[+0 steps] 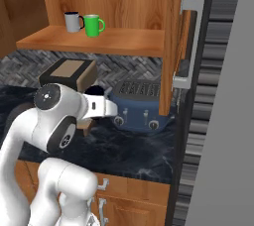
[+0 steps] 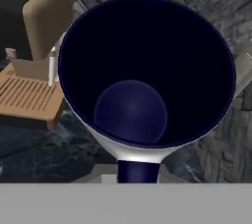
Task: Pick the mug on the counter and place it in the cabinet with the handle facing the right, like the mugs already inside.
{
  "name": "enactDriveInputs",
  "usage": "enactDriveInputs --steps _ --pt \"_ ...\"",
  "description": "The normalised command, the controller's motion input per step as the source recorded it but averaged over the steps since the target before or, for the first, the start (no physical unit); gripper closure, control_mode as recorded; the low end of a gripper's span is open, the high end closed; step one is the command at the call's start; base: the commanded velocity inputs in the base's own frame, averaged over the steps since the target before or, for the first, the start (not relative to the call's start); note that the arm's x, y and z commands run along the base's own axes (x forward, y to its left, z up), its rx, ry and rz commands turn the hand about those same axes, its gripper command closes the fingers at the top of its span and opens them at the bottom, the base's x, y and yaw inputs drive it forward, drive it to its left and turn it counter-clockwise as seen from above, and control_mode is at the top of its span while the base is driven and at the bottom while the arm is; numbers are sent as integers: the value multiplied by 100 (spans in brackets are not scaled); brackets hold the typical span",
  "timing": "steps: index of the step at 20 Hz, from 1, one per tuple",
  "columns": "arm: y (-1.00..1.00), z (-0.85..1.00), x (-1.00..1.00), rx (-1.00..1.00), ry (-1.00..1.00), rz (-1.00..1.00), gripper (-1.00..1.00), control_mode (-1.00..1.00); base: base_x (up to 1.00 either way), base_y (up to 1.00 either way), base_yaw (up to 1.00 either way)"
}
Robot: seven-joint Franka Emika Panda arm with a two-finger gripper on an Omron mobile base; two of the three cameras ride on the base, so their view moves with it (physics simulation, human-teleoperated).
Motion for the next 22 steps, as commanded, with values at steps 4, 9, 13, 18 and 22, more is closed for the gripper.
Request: enactDriveInputs --steps 4,9,13,18,22 --pt "21 61 -50 -6 -13 0 100 -100 0 0 0" --pt "17 57 -42 -5 -13 0 100 -100 0 0 0" --pt "8 52 -17 -1 -12 0 100 -100 0 0 0" --pt "0 39 0 0 -5 0 100 -100 0 0 0" --pt "0 29 16 0 0 0 100 -100 0 0 0"
